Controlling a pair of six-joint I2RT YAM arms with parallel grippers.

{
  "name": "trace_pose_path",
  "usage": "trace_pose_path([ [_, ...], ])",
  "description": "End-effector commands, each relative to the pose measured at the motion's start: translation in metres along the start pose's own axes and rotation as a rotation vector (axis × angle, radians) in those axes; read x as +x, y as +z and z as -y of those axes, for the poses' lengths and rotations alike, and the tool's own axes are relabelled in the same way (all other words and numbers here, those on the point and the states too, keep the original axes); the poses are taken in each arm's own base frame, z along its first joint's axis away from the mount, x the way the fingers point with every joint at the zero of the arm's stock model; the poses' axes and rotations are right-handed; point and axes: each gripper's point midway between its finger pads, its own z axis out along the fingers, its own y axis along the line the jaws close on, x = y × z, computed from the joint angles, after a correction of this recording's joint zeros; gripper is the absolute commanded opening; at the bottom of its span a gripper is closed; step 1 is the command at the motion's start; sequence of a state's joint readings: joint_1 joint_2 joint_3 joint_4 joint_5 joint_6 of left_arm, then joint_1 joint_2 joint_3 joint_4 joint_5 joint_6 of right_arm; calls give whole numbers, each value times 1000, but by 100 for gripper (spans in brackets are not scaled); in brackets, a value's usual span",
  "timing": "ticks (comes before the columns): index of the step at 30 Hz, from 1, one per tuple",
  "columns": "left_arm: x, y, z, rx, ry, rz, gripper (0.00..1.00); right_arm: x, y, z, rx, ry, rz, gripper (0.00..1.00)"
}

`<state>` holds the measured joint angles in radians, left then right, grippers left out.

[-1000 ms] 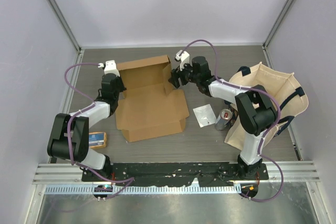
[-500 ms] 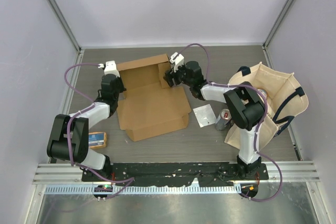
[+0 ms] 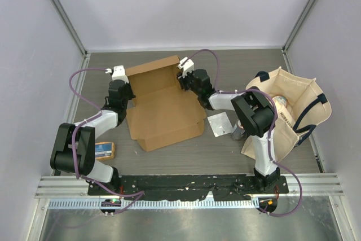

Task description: Fold the paper box

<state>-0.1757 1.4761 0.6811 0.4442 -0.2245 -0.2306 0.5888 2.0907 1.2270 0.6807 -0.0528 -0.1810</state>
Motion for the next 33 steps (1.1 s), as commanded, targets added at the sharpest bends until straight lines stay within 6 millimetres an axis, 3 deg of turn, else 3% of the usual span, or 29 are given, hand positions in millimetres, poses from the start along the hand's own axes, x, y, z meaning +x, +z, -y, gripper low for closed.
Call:
trace_pose_path([
  [1, -17, -5, 10, 46, -19, 55, 0, -45, 10, 18, 139, -5, 126, 36],
  [6, -19, -6, 12, 53, -22, 59, 0, -45, 9, 22, 220, 24, 137, 34],
  [8, -20, -6, 12, 47, -22, 61, 0, -45, 12, 13, 220, 31, 137, 33],
  [9, -19, -6, 10, 29, -20, 59, 0, -48, 14, 10, 235, 30, 143, 23],
  [10, -21, -5, 10, 25, -19, 60, 0, -47, 11, 21, 351, 39, 132, 14],
  [11, -23, -6, 13, 23, -15, 63, 0, -33, 11, 25, 446, 26, 102, 2],
  [12, -23, -6, 13, 16, -14, 62, 0, -44, 12, 7, 497, 15, 120, 2],
  [13, -27, -6, 13, 10, -16, 71, 0, -34, -2, 19, 671, 1, 86, 1],
  [14, -28, -7, 13, 11, -18, 76, 0, -31, -5, 17, 736, -8, 108, 1],
  [15, -29, -8, 14, 9, -19, 75, 0, -33, -7, 9, 752, -18, 106, 1],
  [20, -28, -12, 16, 11, -20, 76, 0, -22, -10, 6, 771, -13, 68, 1],
  [27, -28, -12, 17, 6, -25, 78, 0, -27, -4, -2, 707, -35, 87, 1],
  [28, -29, -12, 17, 7, -26, 79, 0, -36, -5, -4, 670, -14, 107, 5],
  [29, -29, -11, 17, 8, -26, 79, 0, -35, -6, -7, 632, -23, 87, 18],
  [30, -29, -10, 17, 4, -26, 80, 0, -31, -3, -16, 547, -34, 73, 24],
  [31, -29, -10, 17, 2, -21, 79, 0, -50, -9, -15, 512, -1, 96, 30],
  [32, -28, -9, 15, -5, -20, 77, 0, -41, -11, -11, 471, -2, 49, 43],
  [33, -29, -10, 15, -9, -20, 80, 0, -36, -11, -16, 398, 4, 27, 48],
])
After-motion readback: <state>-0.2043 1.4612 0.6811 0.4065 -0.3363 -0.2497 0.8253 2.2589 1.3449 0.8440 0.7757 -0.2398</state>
